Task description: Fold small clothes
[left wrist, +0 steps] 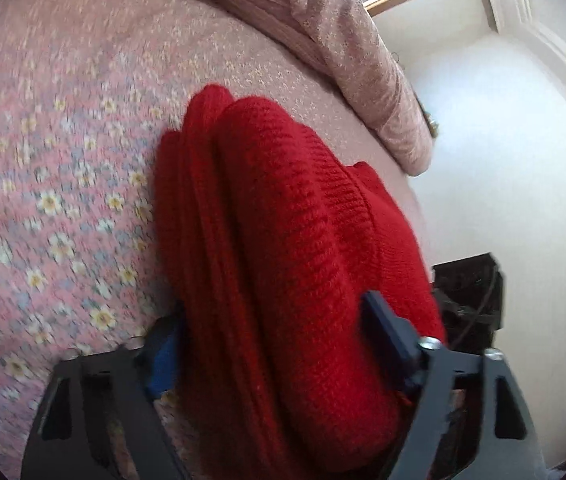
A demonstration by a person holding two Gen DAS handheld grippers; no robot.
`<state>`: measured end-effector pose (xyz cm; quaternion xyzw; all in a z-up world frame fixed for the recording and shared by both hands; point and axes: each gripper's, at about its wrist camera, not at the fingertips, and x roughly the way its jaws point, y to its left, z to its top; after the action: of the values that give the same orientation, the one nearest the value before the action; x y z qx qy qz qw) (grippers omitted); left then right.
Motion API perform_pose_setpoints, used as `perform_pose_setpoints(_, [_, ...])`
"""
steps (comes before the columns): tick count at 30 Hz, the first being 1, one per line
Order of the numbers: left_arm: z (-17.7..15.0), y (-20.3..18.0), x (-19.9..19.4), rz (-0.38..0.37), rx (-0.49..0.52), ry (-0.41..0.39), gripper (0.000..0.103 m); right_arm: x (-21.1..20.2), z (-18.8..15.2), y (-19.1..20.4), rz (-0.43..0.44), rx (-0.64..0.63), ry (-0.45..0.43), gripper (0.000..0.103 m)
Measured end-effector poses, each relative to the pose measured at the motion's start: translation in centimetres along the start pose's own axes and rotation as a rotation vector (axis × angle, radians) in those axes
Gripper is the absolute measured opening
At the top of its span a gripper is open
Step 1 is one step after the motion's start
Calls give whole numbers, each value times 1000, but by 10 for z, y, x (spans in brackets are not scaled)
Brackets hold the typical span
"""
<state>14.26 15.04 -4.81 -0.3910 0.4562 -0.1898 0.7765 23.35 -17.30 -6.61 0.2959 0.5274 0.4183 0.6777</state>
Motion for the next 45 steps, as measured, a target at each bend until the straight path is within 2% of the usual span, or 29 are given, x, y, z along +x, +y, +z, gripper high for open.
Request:
perform_pose_setpoints(2, [-1, 1, -1, -18, -16, -3, 60, 0, -2, 2, -7, -5, -6, 84])
perform_pose_setpoints(10, [9, -27, 9, 26, 28, -50, 48, -6, -3, 8, -38, -45, -25, 78])
perform_pose_setpoints(17, [22, -59, 10, 61, 60, -107, 45, -19, 7, 29, -68, -143, -47, 76])
perform_pose_setpoints(23, [51, -101, 38, 74, 66, -128, 45, -51, 30, 33, -84, -164, -119, 76])
perform_pose_setpoints(27, [73, -139, 69, 98, 141, -138, 45, -81, 56, 24, -84, -164, -168, 76])
perform_pose_setpoints(31, [92, -154, 101, 83, 183, -165, 45, -107, 85, 12, -95, -170, -210, 76])
perform_pose_setpoints(34, [102, -151, 128, 82, 173, -160, 45, -119, 107, -2, -117, -165, -238, 76])
perform_pose_setpoints(39, [109, -136, 167, 160, 215, -152, 45, -114, 128, -29, -158, -156, -245, 76])
perform_pose_setpoints(41, [108, -129, 181, 205, 225, -134, 45, -104, 130, -50, -184, -91, -225, 76])
perform_pose_setpoints(42, [107, -126, 182, 189, 234, -144, 46, -100, 130, -59, -198, -60, -214, 76])
perform_pose_setpoints(45, [111, -129, 182, 186, 240, -126, 46, -102, 131, -79, -153, 9, -209, 77])
